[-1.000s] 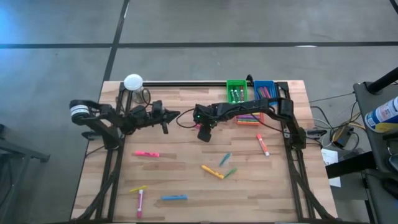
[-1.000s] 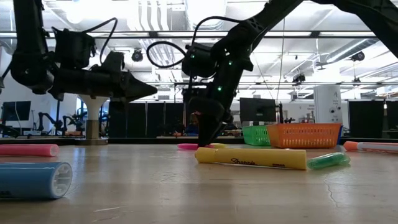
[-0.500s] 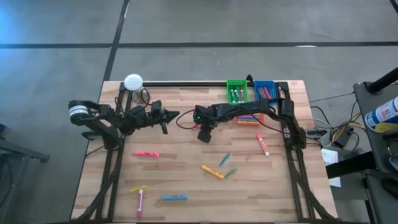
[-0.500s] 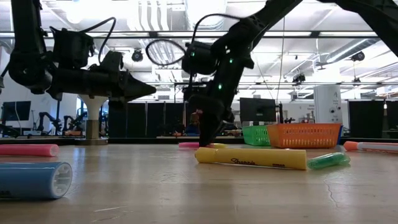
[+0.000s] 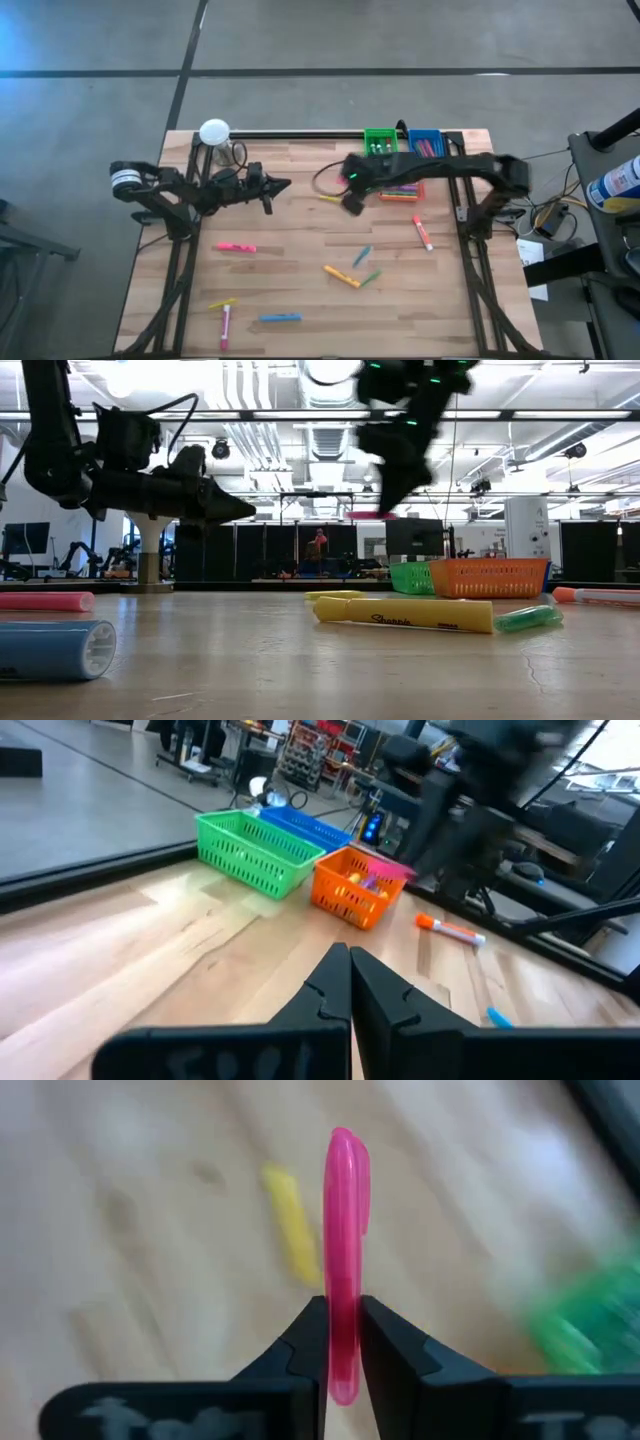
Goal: Pick & Place Markers
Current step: Put the pink pen into the blue bin
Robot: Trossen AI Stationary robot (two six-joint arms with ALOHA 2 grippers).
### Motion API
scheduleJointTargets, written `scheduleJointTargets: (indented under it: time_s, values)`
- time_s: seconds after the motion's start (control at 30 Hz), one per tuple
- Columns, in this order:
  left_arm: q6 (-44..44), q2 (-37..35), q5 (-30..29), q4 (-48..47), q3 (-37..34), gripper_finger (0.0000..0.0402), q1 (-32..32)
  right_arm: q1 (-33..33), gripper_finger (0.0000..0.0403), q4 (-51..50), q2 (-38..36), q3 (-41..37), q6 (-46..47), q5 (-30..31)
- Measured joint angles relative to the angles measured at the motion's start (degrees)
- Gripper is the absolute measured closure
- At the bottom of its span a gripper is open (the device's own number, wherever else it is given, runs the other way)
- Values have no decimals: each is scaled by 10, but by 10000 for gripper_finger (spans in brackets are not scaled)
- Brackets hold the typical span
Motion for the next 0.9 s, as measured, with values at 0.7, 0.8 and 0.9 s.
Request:
scheduleJointTargets:
  time_s: [0.7,0.8,0.9]
  values:
    - [-44,0,56,-131,84,401,11,-442,354,85,-180,-274,-2,24]
    - [2,0,64,-126,94,401,9,-440,354,86,-161,-269,-1,30]
    - [25,-2,82,-115,98,401,9,-441,353,82,-140,-261,11,57]
